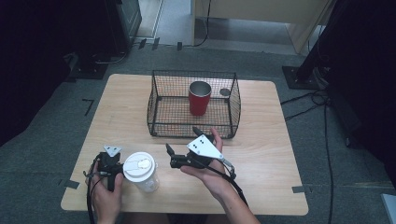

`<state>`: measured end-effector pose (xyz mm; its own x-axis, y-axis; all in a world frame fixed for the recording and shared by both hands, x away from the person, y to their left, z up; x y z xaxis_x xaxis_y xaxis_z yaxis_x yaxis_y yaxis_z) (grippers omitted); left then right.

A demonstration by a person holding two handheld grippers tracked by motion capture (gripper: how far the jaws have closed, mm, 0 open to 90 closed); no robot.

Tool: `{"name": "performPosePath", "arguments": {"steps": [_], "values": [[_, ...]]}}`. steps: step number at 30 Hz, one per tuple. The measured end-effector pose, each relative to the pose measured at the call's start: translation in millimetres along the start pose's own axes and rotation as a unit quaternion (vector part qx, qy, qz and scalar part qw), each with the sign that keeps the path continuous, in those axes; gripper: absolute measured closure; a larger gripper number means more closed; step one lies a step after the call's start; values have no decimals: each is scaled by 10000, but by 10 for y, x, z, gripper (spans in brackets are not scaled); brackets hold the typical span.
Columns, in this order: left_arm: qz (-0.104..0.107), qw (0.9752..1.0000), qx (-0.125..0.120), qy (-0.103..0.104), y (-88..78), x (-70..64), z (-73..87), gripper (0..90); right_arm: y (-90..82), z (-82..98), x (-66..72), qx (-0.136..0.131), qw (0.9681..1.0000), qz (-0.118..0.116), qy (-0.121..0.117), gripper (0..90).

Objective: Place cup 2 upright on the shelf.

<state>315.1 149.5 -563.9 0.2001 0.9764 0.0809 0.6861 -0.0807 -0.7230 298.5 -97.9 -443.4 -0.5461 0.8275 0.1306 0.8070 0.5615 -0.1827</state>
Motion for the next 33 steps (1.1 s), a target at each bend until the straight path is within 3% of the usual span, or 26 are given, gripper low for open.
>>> {"name": "performPosePath", "arguments": {"steps": [5, 16, 33], "values": [[0, 10000, -1, -1, 0, 0, 0, 1, -53, 135, 107, 74, 9997, -202, 124, 0], [3, 10000, 10, 7, -1, 1, 1, 1, -170, 361, 242, 176, 9993, -318, 114, 1], [3, 10000, 10, 9, -1, 1, 1, 1, -284, 519, 467, 170, 9980, -575, 197, 1]]}}
Point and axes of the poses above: each handheld gripper's, and its own axes: y roughly forward along the jaws, z roughly out of its underside, x roughly to its left, the point moved 6 cm from there along y, roughly forward along the jaws, and after that the axes turned 6 degrees about y, right-handed, at the moved point
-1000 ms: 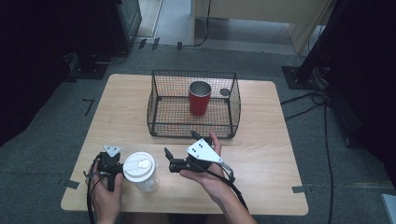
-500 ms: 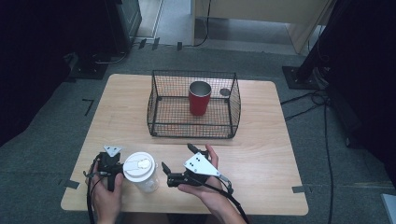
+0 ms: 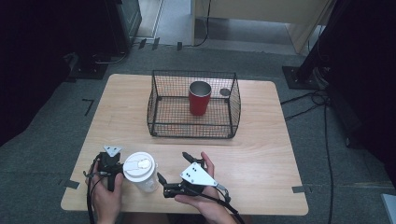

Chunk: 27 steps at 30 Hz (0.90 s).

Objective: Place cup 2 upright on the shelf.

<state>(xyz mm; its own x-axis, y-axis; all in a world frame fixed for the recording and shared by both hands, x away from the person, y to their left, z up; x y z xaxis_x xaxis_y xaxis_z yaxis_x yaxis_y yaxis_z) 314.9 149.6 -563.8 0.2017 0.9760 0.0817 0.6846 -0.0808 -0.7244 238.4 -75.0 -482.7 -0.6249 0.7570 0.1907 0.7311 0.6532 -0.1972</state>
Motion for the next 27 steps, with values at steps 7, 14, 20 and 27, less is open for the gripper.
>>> {"name": "performPosePath", "arguments": {"steps": [7, 14, 20, 27], "values": [[0, 10000, 0, -1, 0, 0, 0, 1, -34, 71, 134, 33, 9999, -145, 9, 1], [1, 10000, 0, -2, 0, 0, 0, 1, -31, 105, 234, 49, 9997, -260, -4, 0], [1, 10000, 0, -1, 0, 0, 0, 1, 21, 152, 330, 87, 9993, -369, 48, 0], [1, 10000, -2, -2, 0, 0, 0, 1, 86, 176, 394, 83, 9991, -412, 87, 0]]}}
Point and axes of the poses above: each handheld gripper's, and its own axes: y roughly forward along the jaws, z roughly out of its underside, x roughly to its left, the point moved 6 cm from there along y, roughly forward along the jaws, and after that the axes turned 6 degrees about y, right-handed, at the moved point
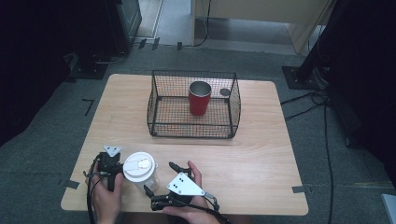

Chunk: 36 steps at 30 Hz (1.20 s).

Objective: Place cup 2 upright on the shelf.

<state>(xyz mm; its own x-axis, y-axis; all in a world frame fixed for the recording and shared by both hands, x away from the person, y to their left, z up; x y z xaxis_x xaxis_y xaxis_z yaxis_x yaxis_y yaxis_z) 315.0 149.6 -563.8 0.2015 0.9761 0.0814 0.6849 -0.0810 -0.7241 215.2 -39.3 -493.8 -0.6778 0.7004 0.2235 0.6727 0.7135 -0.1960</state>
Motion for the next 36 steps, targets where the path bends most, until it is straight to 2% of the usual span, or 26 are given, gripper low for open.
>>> {"name": "performPosePath", "arguments": {"steps": [15, 30, 35, 36], "values": [[-1, 10000, 0, -1, 0, 0, 0, 1, 184, 11, 126, -11, 9999, -137, 59, 0], [-1, 10000, 0, 0, 0, 0, 0, 1, 333, -22, 207, -43, 9998, -131, 148, 5], [-1, 10000, 0, 1, 0, 0, 0, 0, 389, -28, 227, -31, 9998, -90, 150, 40], [-1, 10000, 0, 0, 0, 0, 0, 1, 407, -26, 237, -47, 9999, -73, 100, 72]]}}
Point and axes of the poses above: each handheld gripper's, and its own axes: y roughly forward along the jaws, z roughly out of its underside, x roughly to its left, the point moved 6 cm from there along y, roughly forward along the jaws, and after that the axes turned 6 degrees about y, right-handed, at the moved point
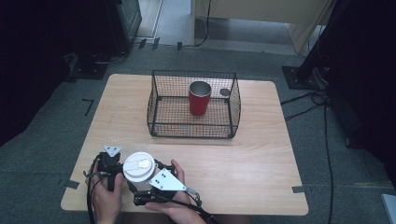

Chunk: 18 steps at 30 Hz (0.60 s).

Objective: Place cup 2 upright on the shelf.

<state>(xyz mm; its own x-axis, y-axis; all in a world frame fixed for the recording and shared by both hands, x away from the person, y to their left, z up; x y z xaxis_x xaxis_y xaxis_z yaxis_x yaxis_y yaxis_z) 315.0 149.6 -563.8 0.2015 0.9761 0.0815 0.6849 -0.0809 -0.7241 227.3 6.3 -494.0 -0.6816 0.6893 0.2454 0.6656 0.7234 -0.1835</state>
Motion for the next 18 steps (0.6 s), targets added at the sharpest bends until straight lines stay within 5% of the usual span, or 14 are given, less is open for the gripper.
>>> {"name": "performPosePath", "arguments": {"steps": [18], "values": [[0, 10000, 0, 7, 0, 1, 0, 1, 45, -21, 24, -68, 9997, 160, -161, 154]]}}
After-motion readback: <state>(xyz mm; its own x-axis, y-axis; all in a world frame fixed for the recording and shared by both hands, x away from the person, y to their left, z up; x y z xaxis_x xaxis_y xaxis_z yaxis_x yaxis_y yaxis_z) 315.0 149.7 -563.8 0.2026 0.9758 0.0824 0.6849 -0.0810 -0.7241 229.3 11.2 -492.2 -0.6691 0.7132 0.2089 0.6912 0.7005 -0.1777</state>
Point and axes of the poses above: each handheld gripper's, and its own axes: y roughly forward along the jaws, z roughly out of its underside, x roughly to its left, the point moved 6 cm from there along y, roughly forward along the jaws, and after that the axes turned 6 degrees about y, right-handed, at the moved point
